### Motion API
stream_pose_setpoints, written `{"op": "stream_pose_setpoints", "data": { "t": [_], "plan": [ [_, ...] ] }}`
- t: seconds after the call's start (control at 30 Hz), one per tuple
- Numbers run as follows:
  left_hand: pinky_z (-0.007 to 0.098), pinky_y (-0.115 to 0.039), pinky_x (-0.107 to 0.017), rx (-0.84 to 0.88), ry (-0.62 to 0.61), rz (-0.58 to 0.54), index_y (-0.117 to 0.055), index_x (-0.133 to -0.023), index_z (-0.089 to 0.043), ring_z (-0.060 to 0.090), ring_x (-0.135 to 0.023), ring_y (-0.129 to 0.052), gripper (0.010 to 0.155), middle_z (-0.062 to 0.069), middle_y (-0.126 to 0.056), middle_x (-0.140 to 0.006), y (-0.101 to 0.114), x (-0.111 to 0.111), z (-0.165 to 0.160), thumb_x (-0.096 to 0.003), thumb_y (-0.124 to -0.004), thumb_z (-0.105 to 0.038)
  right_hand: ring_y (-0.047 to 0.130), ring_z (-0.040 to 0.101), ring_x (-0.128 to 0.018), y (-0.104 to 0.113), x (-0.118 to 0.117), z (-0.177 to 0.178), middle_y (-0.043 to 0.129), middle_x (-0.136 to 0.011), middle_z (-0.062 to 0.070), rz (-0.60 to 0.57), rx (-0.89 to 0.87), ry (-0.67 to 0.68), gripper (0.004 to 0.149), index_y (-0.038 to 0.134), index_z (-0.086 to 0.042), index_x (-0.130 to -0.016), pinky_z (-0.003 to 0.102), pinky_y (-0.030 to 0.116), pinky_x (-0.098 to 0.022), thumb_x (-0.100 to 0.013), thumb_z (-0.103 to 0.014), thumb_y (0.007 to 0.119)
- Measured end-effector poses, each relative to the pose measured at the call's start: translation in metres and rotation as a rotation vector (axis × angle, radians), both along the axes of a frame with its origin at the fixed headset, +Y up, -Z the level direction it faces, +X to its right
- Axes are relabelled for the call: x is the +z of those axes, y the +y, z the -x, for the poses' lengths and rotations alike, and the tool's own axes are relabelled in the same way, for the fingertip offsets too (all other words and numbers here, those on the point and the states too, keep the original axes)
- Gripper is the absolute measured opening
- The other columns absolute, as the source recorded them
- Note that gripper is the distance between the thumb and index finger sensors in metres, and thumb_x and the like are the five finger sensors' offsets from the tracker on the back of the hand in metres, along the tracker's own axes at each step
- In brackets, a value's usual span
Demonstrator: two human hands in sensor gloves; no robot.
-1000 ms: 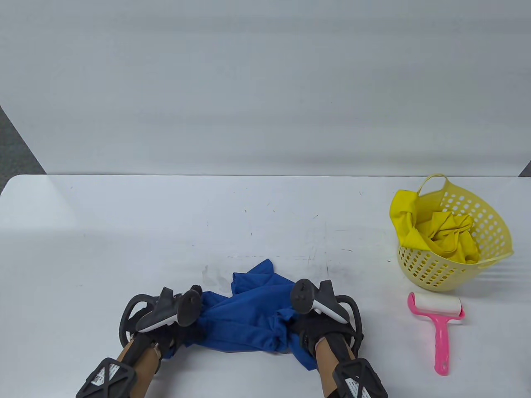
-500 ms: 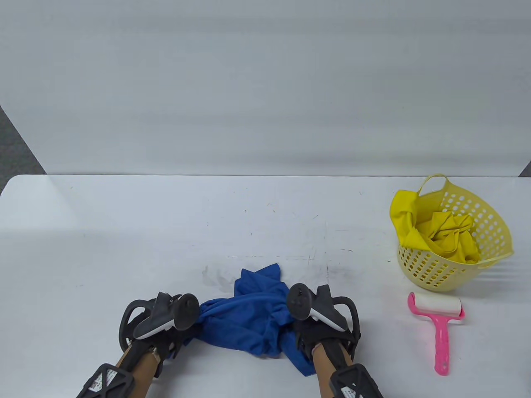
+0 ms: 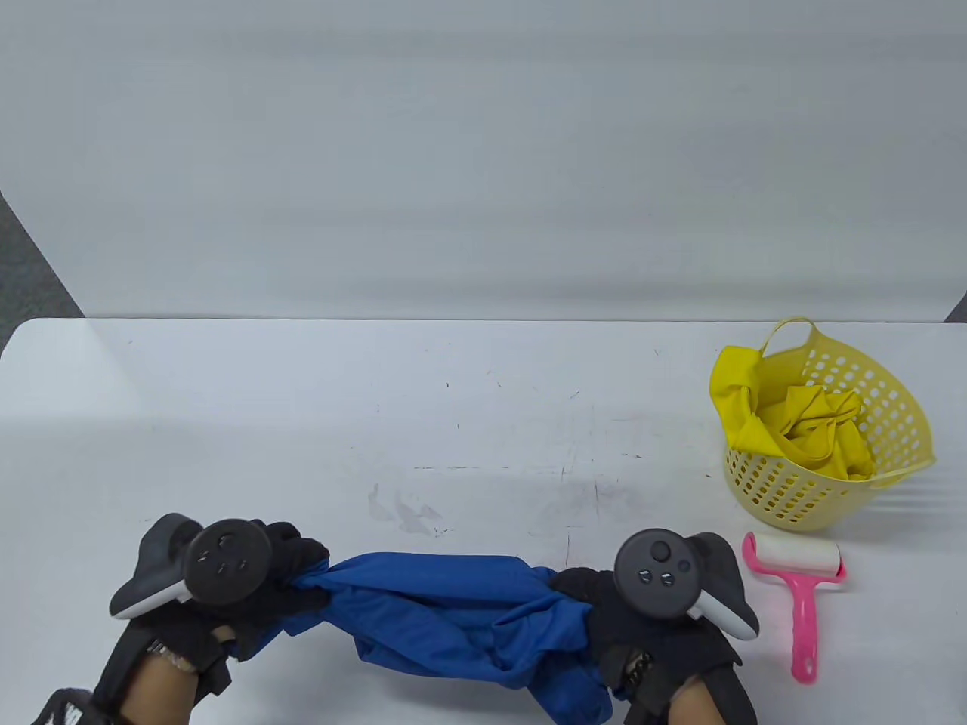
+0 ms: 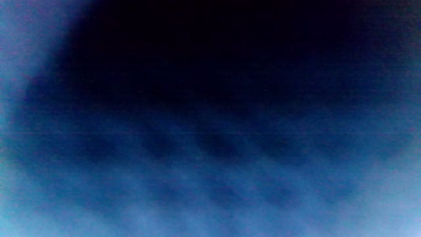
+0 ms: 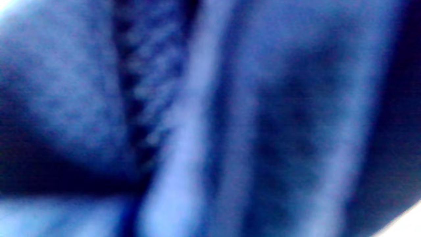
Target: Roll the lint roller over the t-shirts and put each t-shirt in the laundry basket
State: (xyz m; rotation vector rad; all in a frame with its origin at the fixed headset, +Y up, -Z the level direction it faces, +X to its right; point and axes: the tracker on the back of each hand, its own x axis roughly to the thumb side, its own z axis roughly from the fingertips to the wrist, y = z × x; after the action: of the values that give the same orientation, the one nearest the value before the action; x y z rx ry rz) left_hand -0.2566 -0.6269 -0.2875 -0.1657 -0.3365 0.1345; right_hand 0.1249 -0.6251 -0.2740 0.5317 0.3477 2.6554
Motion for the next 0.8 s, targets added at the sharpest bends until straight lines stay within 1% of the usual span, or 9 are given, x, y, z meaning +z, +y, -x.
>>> {"op": "stream_pose_setpoints", "data": {
  "t": [0.07,0.13,0.23,0.27,0.37,0.43,0.63,0.77,0.8],
  "plan": [
    [0.064,-0.066,-0.067,-0.026,0.100,-0.012,-0.080,-0.094,-0.032,0.029,-0.068,-0.089,0.054,0.004,-0.088,-0.081,-0.007,-0.023,-0.007,-0.0464,-0.087,-0.054,0.099,0.014,-0.006,-0.001,-0.022,0.015,0.099,-0.029,0.001,-0.071,0.146,-0.044,0.045,0.080,-0.006,-0.079,0.046,0.087,-0.027,-0.044,-0.034,0.083],
    [0.061,-0.064,-0.069,-0.036,0.215,-0.176,-0.073,-0.097,-0.033,0.028,-0.070,-0.086,0.052,0.003,-0.082,-0.083,-0.001,-0.043,-0.014,-0.0495,-0.083,-0.054,0.099,0.013,-0.008,0.010,-0.054,0.030,0.098,-0.030,0.000,-0.246,0.312,-0.129,0.045,0.079,-0.008,-0.080,0.046,0.087,-0.028,-0.043,-0.034,0.082],
    [0.060,-0.056,-0.072,-0.204,0.379,-0.560,-0.047,-0.105,-0.035,0.026,-0.077,-0.077,0.062,0.002,-0.069,-0.091,0.032,-0.075,-0.023,-0.0510,-0.071,-0.053,0.099,0.016,-0.008,0.038,-0.092,0.041,0.097,-0.029,0.001,-0.838,0.271,-0.325,0.047,0.075,-0.014,-0.082,0.048,0.085,-0.029,-0.040,-0.035,0.080],
    [0.060,-0.055,-0.074,-0.281,0.384,-0.545,-0.029,-0.109,-0.033,0.025,-0.079,-0.075,0.073,0.002,-0.066,-0.093,0.037,-0.080,-0.025,-0.0511,-0.069,-0.053,0.100,0.015,-0.003,0.042,-0.097,0.041,0.098,-0.026,-0.001,-0.919,0.296,-0.359,0.052,0.073,-0.015,-0.084,0.047,0.087,-0.024,-0.038,-0.036,0.082],
    [0.060,-0.052,-0.076,-0.305,0.299,-0.495,-0.028,-0.110,-0.036,0.025,-0.082,-0.073,0.070,0.001,-0.062,-0.097,0.039,-0.084,-0.024,-0.0523,-0.065,-0.052,0.100,0.017,-0.016,0.039,-0.099,0.036,0.095,-0.039,0.000,-0.821,0.285,-0.397,0.060,0.053,-0.013,-0.093,0.048,0.083,-0.034,-0.044,-0.036,0.076],
    [0.061,-0.051,-0.076,-0.281,0.266,-0.522,-0.030,-0.110,-0.037,0.026,-0.084,-0.073,0.067,0.002,-0.061,-0.100,0.034,-0.078,-0.014,-0.0528,-0.061,-0.052,0.100,0.017,-0.012,0.030,-0.095,0.028,0.096,-0.035,0.001,-0.891,0.195,-0.356,0.051,0.067,-0.013,-0.087,0.048,0.084,-0.031,-0.042,-0.034,0.076],
    [0.070,-0.035,-0.082,-0.455,-0.005,-0.302,-0.041,-0.109,-0.044,0.033,-0.114,-0.054,0.061,-0.001,-0.051,-0.119,-0.015,-0.051,0.007,-0.0517,-0.061,-0.051,0.105,0.021,-0.022,-0.020,-0.056,0.005,0.100,-0.042,0.002,-0.681,0.228,-0.058,0.042,0.078,-0.016,-0.080,0.053,0.082,-0.039,-0.042,-0.033,0.076],
    [0.071,-0.049,-0.078,-0.433,-0.191,0.068,-0.067,-0.103,-0.044,0.033,-0.110,-0.073,0.062,-0.004,-0.082,-0.109,-0.058,-0.026,0.014,-0.0434,-0.073,-0.062,0.105,0.033,-0.047,-0.062,-0.022,0.011,0.101,-0.063,0.009,-0.183,0.336,0.180,0.048,0.078,-0.017,-0.084,0.061,0.075,-0.047,-0.043,-0.041,0.075],
    [0.071,-0.051,-0.078,-0.424,-0.218,0.247,-0.070,-0.103,-0.042,0.033,-0.110,-0.076,0.071,-0.003,-0.087,-0.108,-0.068,-0.019,0.015,-0.0382,-0.073,-0.071,0.099,0.040,-0.064,-0.076,-0.014,0.013,0.095,-0.079,0.014,0.090,0.422,0.251,0.061,0.070,-0.015,-0.092,0.066,0.068,-0.053,-0.042,-0.051,0.073]
  ]
}}
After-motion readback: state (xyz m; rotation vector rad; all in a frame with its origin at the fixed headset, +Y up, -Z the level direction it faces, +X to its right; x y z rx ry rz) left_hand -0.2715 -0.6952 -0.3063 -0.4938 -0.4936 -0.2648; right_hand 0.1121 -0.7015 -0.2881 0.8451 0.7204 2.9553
